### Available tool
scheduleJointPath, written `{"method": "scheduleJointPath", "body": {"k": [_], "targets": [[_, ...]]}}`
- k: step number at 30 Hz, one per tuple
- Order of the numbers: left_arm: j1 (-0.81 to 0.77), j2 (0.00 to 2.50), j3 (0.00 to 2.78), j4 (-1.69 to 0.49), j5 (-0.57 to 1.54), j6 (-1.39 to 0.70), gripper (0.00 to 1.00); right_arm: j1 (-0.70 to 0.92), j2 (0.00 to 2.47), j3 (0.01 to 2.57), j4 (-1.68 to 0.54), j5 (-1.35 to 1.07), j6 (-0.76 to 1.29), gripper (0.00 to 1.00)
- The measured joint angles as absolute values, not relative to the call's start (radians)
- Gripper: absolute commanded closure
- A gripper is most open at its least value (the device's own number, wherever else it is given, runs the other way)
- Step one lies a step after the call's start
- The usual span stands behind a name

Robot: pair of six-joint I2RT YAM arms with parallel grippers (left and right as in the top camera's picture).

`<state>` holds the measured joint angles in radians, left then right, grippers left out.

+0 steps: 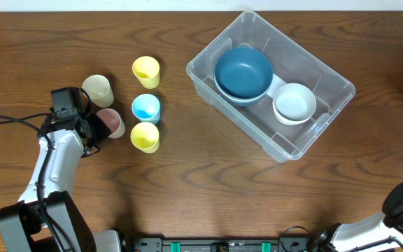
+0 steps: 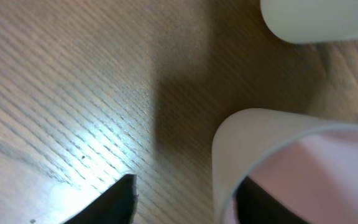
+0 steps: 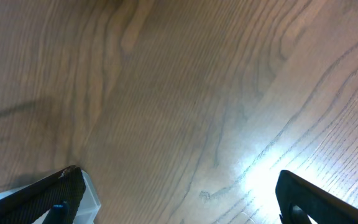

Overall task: Pack container
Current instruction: 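Grasp the pink cup rim with the left gripper and lift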

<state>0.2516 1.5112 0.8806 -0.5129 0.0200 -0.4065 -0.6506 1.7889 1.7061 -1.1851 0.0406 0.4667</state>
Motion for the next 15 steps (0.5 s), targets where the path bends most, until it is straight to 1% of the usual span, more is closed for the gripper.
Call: {"method": "scheduleJointPath", "body": {"k": [7,9,11,15], "targets": [[0.252,1.511,0.881,-0.509,0.023,-0.408,0.85,-0.651,1.789,1.706,-1.185,0.041,0.467,0.01],[0.252,1.511,0.881,-0.502,0.023,-0.409,0.90,-0.651,1.789,1.706,-1.185,0.041,0.467,0.01],[0.252,1.511,0.881,-0.497,0.025,-0.409,0.94,-0.651,1.789,1.706,-1.185,0.041,0.467,0.01],[0.252,1.483,0.882,-0.495,0.058,-0.410,0.94,-0.651,1.789,1.706,-1.185,0.041,0.466,0.01]]}}
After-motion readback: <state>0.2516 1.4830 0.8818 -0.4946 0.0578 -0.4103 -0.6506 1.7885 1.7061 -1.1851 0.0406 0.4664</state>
